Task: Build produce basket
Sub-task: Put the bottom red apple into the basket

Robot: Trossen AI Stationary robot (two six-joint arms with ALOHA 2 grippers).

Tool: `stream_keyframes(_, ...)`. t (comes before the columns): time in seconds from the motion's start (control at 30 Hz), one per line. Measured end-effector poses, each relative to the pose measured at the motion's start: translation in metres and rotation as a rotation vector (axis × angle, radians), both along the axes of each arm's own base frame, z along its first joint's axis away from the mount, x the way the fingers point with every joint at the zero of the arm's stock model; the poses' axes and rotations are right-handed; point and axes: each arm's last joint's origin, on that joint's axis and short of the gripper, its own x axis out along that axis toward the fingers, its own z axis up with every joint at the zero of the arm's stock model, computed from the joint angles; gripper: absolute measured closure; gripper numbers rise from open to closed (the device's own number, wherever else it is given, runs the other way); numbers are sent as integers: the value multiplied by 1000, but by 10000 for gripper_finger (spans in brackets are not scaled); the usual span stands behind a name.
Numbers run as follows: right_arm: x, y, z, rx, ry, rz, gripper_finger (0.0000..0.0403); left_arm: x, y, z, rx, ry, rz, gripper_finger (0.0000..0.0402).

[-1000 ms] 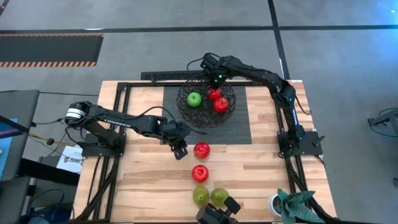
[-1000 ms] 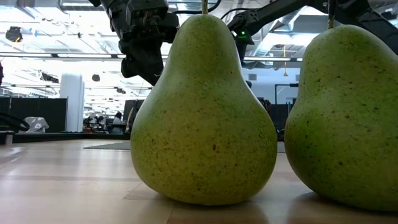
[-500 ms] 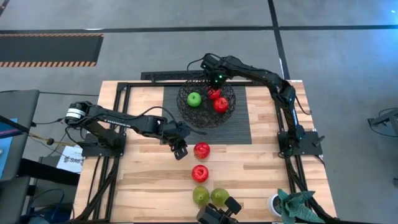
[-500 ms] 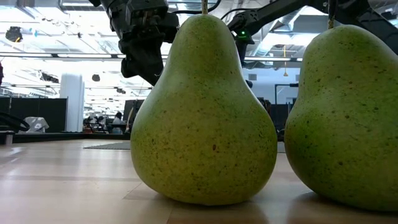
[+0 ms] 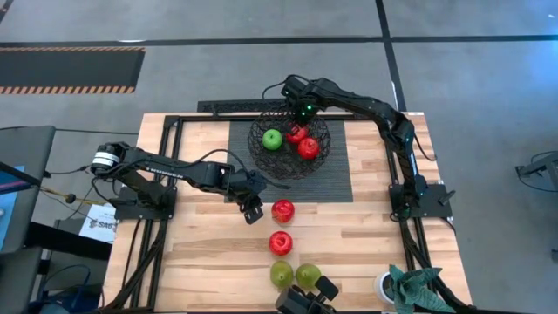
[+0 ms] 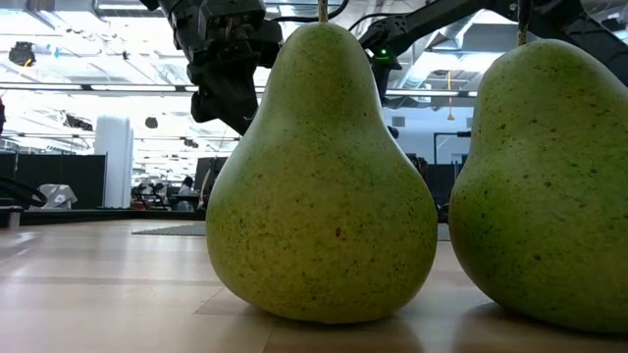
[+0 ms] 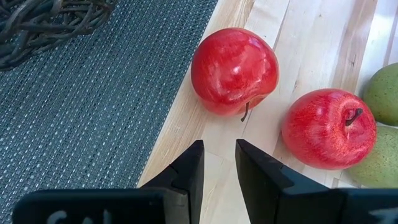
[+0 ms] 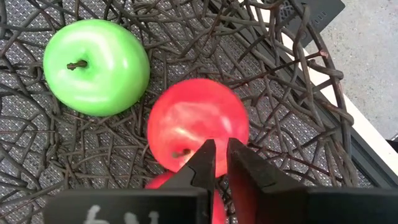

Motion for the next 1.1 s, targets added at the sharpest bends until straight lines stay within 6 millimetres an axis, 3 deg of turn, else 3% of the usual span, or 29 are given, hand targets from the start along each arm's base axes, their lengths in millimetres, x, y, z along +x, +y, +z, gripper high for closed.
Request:
stream_keyframes(0.3, -5, 3, 1, 27, 41, -1, 342, 0, -1, 0, -5, 1, -9, 324)
stream_keyframes(0.57, -31, 37, 15, 183, 284, 16, 342, 0, -1, 0, 15, 1, -42, 324)
stream_keyframes(0.7, -42, 61, 37, 209, 328, 11, 342, 0, -1, 0, 29, -1, -63, 324)
stream_keyframes(0.9, -59, 103, 91, 145, 172, -29, 342, 0, -1, 0, 26, -1, -108, 324)
stream_keyframes(1.1, -88, 160, 142, 126, -21, -82, 342, -1, -2, 0, 39, 1, -139, 324)
